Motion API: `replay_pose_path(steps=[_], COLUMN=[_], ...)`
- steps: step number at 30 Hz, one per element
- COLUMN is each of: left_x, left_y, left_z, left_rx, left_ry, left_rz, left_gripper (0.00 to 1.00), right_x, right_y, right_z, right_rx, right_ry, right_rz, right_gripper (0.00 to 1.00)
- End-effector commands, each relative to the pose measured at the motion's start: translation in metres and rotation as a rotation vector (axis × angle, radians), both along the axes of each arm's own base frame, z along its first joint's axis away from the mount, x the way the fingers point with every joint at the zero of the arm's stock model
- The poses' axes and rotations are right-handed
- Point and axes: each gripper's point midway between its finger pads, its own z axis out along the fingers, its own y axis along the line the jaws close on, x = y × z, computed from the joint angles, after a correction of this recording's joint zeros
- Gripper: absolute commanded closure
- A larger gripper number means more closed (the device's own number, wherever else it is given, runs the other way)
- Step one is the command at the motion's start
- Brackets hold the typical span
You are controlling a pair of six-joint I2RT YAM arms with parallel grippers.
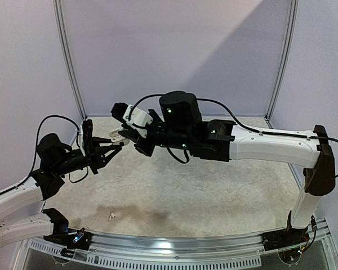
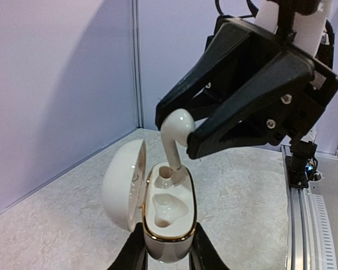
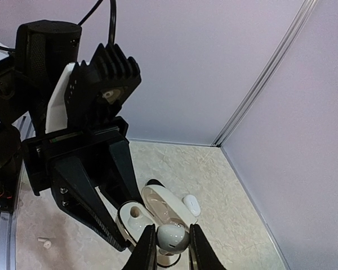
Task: Insert the wireless bluetooth earbuds into the charging case
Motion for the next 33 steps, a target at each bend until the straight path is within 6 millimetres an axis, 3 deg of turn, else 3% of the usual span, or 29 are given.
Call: replay_pose_path(steps=[1, 25, 33], left_x=[-0.005, -0.006, -0.006], left_y=[-0.003, -0.003, -0.002], left_z=[0.013, 0.015, 0.014], left_rx=[-0.016, -0.016, -0.015], left_ry=[-0.037, -0.058, -0.055], left_rz=[-0.023, -0.022, -0.021], left_gripper=[1.00, 1.00, 1.00], right_x=[0.009, 0.015, 0.017], right_y=[-0.002, 0.000, 0.000], right_z=[-0.026, -0.040, -0.044], right_rx=[-0.061, -0.125, -0.135], right_ry=[0.016, -0.013, 0.003], right_rz=[-0.028, -0.045, -0.060], right_gripper=[1.00, 0.99, 0.86])
